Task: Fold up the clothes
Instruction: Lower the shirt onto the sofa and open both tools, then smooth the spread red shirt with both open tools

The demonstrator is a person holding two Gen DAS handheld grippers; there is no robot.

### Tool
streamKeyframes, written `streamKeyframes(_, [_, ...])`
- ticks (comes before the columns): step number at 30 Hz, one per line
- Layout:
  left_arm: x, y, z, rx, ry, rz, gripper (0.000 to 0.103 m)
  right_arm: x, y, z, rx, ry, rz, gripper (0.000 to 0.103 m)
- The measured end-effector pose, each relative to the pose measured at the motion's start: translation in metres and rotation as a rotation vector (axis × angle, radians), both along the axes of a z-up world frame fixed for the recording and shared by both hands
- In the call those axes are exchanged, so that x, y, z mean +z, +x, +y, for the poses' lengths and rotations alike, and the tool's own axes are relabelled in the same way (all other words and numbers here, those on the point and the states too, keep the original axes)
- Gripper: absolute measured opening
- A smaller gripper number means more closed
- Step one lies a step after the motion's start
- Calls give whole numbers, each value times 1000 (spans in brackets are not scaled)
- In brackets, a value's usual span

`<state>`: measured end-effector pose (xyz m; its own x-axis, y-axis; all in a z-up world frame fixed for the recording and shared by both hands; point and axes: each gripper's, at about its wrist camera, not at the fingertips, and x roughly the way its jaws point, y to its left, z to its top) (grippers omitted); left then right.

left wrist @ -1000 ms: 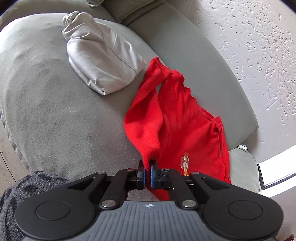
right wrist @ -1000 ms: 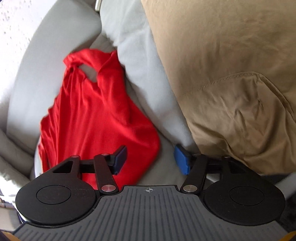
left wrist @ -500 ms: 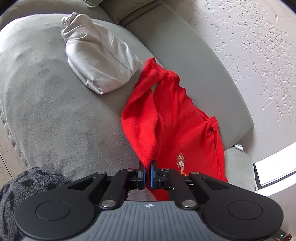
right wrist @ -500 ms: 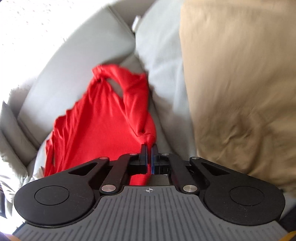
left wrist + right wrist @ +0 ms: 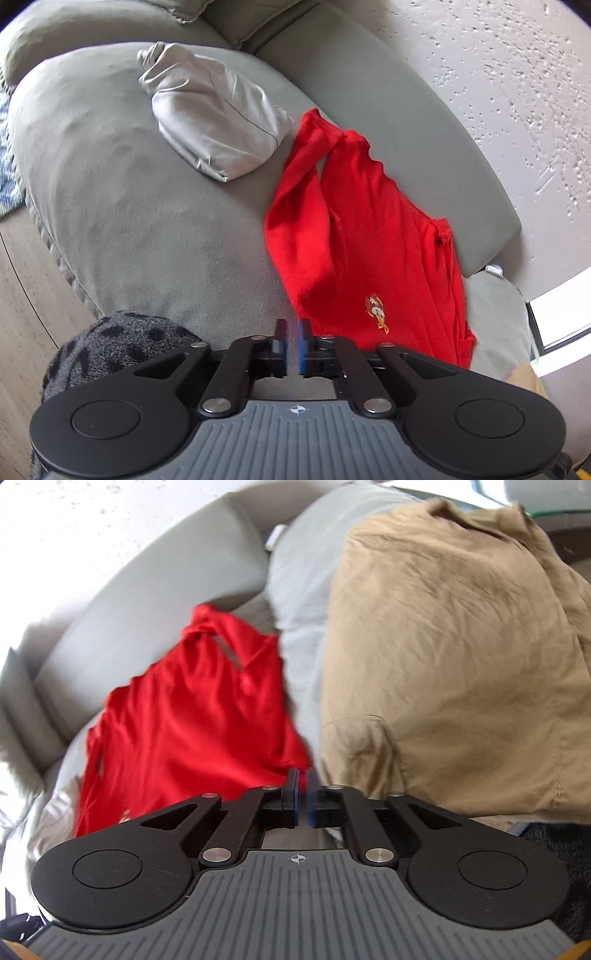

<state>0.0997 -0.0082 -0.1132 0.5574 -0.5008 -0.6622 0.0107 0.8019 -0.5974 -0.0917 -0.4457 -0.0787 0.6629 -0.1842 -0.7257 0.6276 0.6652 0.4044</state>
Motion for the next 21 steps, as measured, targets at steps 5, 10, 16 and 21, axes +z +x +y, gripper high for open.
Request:
streamKeyframes(5, [9,8,6,22,40,-29,31,12,2,19,145,-54,6,45])
streamKeyframes(10, [38,40,5,-39,185,-95,55,11,32,34,215,104,-16,54])
streamKeyframes(16, [56,113,-44,-152,372,-197,64,26,92,67,326,97,-57,56])
streamKeyframes(21, [50,186,-95,-221,469,-238,47,26,148,83,384,89,-80,66])
